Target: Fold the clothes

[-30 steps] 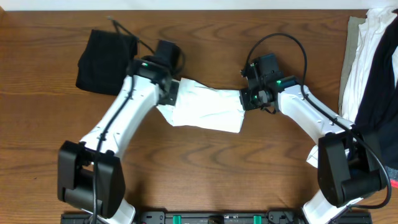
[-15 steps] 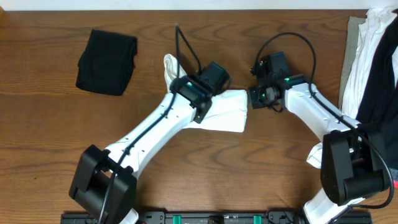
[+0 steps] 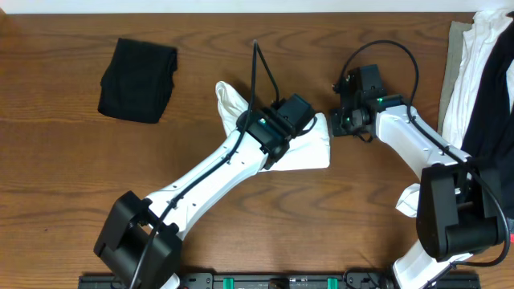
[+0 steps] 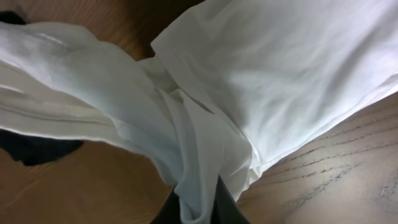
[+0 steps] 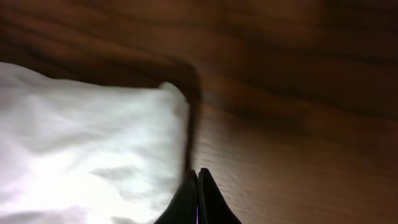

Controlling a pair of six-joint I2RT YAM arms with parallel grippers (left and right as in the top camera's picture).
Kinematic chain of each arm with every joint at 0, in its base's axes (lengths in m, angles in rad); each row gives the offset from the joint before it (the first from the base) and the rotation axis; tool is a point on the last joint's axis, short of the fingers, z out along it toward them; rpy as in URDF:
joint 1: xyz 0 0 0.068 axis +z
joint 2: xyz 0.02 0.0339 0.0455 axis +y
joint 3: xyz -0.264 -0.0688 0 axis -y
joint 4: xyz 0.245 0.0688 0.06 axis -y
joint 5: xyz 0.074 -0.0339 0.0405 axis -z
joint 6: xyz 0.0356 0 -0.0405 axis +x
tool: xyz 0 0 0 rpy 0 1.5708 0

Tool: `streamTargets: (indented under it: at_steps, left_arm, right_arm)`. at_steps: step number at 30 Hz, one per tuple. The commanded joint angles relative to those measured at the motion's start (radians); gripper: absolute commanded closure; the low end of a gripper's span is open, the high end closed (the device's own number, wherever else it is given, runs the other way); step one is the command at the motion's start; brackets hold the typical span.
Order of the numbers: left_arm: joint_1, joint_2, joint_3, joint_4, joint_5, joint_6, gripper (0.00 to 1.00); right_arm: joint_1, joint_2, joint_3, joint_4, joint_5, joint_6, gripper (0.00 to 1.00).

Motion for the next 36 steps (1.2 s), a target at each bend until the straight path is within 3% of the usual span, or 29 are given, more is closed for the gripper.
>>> streamTargets:
  at_steps: [1, 23, 36]
  left_arm:
    - [-0.007, -0.001, 0.024, -0.004, -0.027, 0.014, 0.94]
    - [-0.053, -0.001, 0.024, -0.006, -0.026, 0.013, 0.94]
    - [-0.092, -0.003, 0.024, -0.006, -0.026, 0.013, 0.94]
  right_arm:
    - [-0.018, 0.008, -0.005, 0.022, -0.11, -0.025, 0.99]
    - [-0.035, 0.009, -0.087, 0.174, -0.233, -0.032, 0.99]
    - [-0.028, 0.072, -0.214, 0.37, -0.257, -0.005, 0.99]
